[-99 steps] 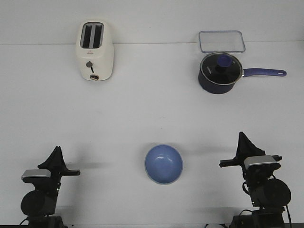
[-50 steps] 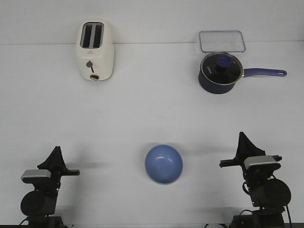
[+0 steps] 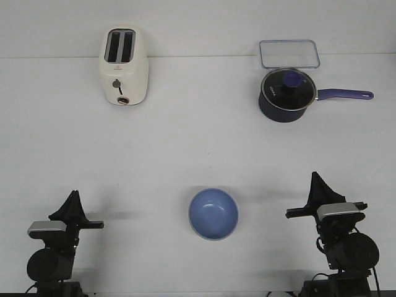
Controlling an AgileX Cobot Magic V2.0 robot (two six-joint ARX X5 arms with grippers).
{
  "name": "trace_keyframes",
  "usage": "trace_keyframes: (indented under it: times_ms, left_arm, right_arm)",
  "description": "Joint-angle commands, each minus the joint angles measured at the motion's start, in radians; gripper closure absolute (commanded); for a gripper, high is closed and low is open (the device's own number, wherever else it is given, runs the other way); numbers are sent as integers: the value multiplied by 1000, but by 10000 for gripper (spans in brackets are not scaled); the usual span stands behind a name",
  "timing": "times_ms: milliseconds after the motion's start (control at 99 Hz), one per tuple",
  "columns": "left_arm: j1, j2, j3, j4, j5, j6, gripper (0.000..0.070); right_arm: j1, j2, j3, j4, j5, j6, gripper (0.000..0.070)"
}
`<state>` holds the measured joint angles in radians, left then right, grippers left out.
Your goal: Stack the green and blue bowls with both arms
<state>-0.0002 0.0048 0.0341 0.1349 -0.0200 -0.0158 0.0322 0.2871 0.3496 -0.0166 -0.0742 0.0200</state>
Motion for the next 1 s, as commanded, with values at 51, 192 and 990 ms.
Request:
trace_keyframes:
  times_ms: [51, 192, 990]
  left_arm:
    - [2, -2, -20, 17, 2, 12, 686]
    - [2, -2, -20, 16, 2, 12, 685]
    - [2, -2, -20, 23, 2, 12, 685]
  right_arm:
    - [0, -51, -56, 26, -3, -156, 700]
    - [0, -169, -179, 34, 5, -222, 700]
    - [1, -286, -337, 89, 75, -332, 700]
